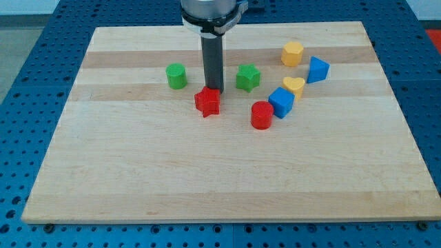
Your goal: Move your arm to the top center
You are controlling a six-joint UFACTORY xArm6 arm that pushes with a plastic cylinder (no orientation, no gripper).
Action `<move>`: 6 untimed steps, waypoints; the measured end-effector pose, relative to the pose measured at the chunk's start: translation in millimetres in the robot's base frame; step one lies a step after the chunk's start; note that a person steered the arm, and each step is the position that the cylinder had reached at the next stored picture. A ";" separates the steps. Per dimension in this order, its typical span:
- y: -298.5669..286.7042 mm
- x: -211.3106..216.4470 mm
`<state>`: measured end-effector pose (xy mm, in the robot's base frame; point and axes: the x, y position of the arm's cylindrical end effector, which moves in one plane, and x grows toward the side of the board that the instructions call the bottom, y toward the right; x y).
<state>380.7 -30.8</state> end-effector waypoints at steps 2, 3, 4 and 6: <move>-13.7 -79.1; -20.3 -101.2; -17.9 -139.1; 136.8 -183.2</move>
